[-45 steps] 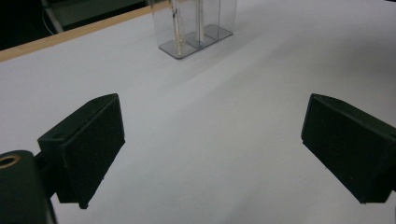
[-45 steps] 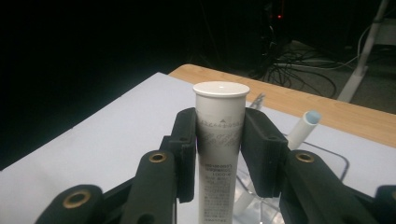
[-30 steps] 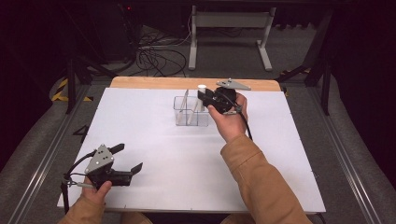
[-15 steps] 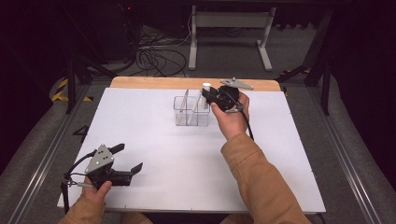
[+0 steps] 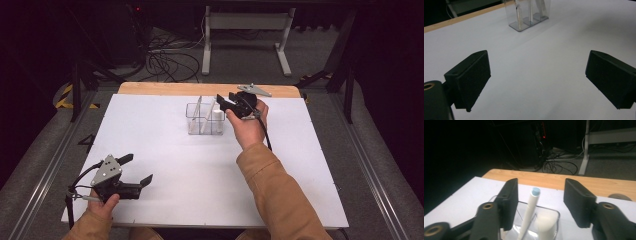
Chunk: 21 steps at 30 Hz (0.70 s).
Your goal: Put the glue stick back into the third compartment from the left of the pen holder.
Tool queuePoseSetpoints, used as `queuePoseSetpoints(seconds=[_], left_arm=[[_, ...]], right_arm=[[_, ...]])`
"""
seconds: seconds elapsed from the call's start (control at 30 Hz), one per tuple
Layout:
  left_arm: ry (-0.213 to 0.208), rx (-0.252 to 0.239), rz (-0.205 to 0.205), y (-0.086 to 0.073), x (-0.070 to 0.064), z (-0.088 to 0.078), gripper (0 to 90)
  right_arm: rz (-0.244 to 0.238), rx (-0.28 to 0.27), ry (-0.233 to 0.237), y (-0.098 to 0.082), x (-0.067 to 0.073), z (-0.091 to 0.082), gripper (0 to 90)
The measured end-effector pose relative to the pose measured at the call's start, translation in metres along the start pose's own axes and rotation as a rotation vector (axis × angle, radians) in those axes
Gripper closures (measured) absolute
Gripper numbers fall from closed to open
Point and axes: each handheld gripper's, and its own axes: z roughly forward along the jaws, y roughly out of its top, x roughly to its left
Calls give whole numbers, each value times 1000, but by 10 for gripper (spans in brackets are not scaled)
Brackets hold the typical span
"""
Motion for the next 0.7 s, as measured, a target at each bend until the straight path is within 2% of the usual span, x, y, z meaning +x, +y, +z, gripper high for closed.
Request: queuePoseSetpoints(seconds=[0.27, 0.53, 0.7], left_arm=[[4, 2, 8, 1, 0, 0, 67], [6, 0, 9, 1, 0, 0, 67], [4, -1, 9, 1, 0, 0, 67]], right_arm=[[-24, -25, 11, 3, -1, -9, 399], [-78, -42, 34, 6, 7, -16, 347], [-131, -39, 56, 9, 11, -26, 313]])
